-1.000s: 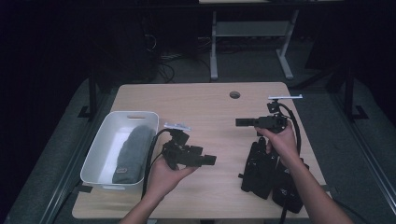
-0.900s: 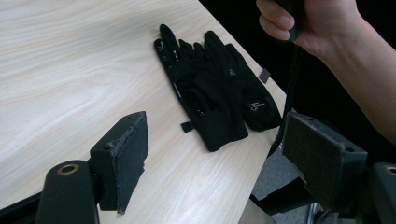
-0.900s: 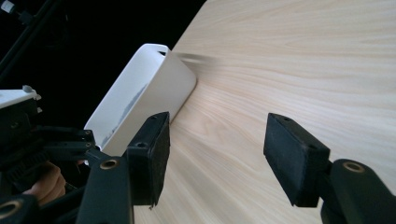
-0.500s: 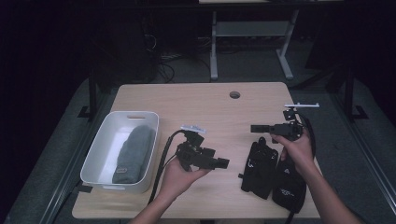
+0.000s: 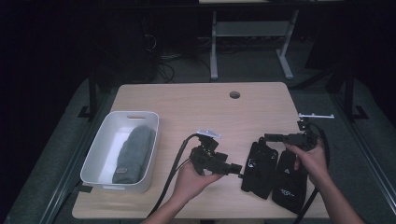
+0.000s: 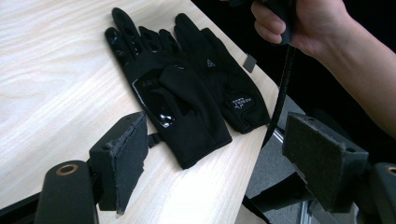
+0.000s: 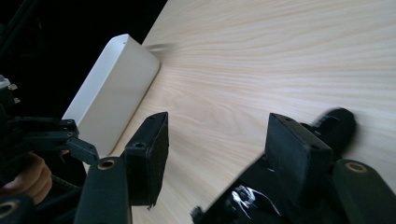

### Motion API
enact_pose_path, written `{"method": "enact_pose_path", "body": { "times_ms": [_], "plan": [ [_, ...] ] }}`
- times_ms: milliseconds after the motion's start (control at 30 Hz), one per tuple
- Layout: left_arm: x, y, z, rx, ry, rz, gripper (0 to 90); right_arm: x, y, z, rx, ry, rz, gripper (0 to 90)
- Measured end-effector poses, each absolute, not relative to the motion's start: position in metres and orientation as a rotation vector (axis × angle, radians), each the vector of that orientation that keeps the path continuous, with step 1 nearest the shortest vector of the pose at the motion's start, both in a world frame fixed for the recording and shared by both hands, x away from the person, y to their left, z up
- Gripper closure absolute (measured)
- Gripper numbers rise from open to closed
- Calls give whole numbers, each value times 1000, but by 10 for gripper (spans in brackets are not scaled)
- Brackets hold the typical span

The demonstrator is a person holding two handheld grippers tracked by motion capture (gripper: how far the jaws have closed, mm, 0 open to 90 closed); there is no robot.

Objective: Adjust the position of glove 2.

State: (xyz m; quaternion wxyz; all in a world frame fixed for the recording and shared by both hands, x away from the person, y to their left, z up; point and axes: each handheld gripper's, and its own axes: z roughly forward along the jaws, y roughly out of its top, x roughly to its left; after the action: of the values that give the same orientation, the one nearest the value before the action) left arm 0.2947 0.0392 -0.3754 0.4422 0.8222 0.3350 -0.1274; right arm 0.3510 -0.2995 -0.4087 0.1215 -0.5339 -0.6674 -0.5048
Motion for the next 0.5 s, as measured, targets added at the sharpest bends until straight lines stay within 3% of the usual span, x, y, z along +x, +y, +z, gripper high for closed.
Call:
{"method": "enact_pose_path", "body": {
  "times_ms": [500],
  "plan": [
    [290, 16, -388, 2053, 802, -335, 224, 322, -340, -430, -1650, -2002, -1447, 400]
  ]
}}
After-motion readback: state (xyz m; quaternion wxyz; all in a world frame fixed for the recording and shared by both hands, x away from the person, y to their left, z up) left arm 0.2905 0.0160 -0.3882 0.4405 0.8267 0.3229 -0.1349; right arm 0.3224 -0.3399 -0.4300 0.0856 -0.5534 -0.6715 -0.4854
